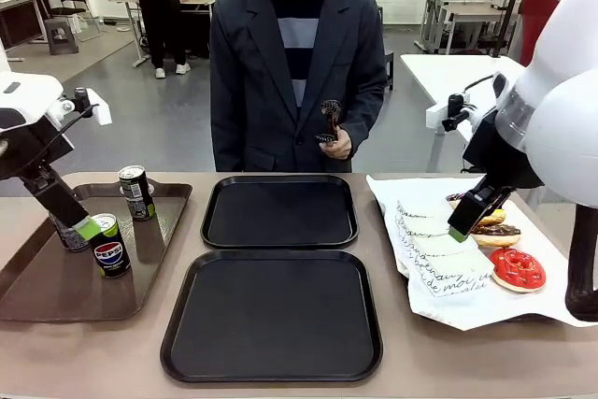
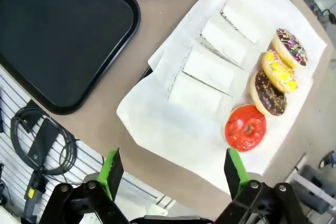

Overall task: Set up donuts and drinks on trays.
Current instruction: Pick up one Pepsi coke and place it on the Flat Tray.

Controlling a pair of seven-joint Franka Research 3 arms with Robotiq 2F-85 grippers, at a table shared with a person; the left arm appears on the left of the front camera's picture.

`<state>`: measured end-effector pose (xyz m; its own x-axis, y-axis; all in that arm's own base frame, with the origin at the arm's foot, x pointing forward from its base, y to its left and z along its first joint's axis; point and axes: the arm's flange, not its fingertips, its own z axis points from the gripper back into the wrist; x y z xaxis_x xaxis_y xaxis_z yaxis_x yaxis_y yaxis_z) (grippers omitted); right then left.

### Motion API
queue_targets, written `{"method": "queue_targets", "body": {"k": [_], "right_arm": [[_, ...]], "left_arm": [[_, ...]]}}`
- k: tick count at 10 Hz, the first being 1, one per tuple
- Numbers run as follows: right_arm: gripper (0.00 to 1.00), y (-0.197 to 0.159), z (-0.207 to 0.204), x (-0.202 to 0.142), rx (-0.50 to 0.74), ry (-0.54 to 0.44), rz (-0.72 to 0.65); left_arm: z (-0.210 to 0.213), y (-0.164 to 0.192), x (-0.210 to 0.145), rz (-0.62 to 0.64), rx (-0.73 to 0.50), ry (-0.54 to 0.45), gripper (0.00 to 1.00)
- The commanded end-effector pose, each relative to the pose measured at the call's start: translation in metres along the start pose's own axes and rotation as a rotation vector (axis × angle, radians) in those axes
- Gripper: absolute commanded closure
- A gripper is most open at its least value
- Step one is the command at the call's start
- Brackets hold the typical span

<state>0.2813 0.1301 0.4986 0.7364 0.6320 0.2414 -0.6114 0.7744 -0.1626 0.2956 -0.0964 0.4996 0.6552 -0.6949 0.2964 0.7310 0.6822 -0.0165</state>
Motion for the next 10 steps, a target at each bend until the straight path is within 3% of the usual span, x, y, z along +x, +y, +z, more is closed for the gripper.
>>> {"method": "queue_targets", "body": {"k": [1, 3, 4, 5, 7, 8, 10], "right_arm": [[0.0, 0.005, -0.013, 0.01, -0.005, 0.006, 0.008], [0.0, 0.001, -0.003, 0.002, 0.001, 0.005, 0.003], [0.0, -0.043, 0.003, -0.012, 0.373, -0.119, -0.173], [0.0, -0.08, 0.003, -0.027, 0.566, -0.201, -0.267], [0.0, -0.142, -0.004, -0.056, 0.739, -0.308, -0.447], [0.0, -0.171, -0.007, -0.071, 0.814, -0.345, -0.523], [0.0, -0.215, -0.004, -0.105, 0.935, -0.412, -0.603]], "left_arm": [[-0.005, -0.002, 0.005, -0.015, -0.009, 0.0, 0.0], [-0.001, -0.001, 0.001, -0.003, 0.0, 0.003, 0.0], [0.013, 0.027, -0.013, 0.194, -0.236, -0.239, 0.0], [0.019, 0.048, -0.027, 0.301, -0.394, -0.335, 0.0], [0.027, 0.086, -0.051, 0.437, -0.624, -0.466, 0.0], [0.028, 0.108, -0.064, 0.495, -0.704, -0.485, 0.0], [0.03, 0.135, -0.092, 0.584, -0.757, -0.519, 0.0]]}}
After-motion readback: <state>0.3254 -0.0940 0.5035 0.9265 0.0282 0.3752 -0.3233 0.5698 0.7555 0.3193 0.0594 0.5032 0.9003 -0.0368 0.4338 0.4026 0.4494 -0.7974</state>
